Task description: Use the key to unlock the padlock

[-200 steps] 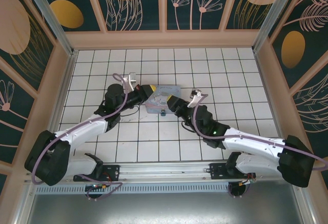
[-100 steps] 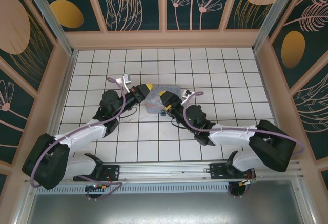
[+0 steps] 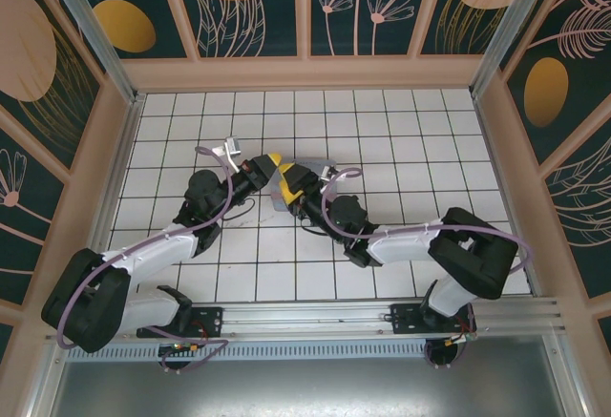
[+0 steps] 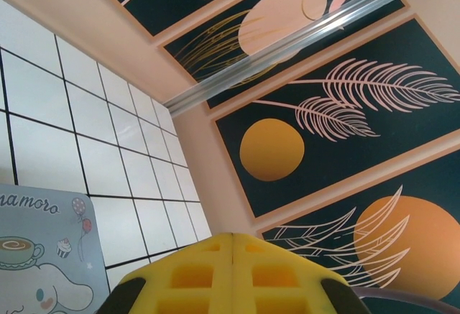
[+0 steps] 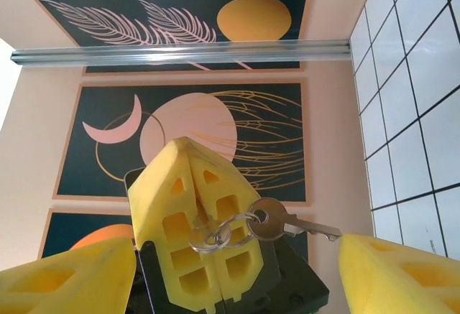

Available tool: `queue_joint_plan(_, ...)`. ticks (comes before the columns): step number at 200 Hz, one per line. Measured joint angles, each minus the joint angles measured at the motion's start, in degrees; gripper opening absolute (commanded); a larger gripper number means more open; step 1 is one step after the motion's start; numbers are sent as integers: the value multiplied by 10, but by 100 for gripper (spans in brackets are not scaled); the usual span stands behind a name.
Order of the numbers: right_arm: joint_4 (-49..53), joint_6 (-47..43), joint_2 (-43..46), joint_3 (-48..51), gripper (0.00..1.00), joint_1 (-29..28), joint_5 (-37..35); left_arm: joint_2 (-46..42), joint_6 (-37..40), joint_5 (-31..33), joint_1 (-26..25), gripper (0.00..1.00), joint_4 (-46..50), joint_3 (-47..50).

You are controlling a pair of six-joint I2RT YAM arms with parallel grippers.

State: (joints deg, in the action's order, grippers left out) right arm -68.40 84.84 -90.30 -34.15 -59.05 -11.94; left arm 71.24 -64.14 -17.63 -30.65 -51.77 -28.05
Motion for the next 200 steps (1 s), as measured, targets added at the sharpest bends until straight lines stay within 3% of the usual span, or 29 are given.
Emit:
queue_joint_plan(33, -19, 12, -10, -3, 55, 1, -2, 0, -4, 2, 0, 0, -10, 7)
queue_joint_plan(65, -36, 21, -23, -8, 47, 3, -2, -1, -6, 2, 0, 0, -17, 12)
queue_joint_plan(109, -50, 26, -36, -14, 27, 8, -2, -6, -8, 2, 0, 0, -21, 17)
queue_joint_plan(175, -61, 28, -42, -21, 16, 11, -2, -10, -10, 6, 0, 0, -26, 19)
queue_joint_plan(200, -65, 31, -45, -21, 7, 13, -3, -10, -11, 12, 0, 0, -30, 23)
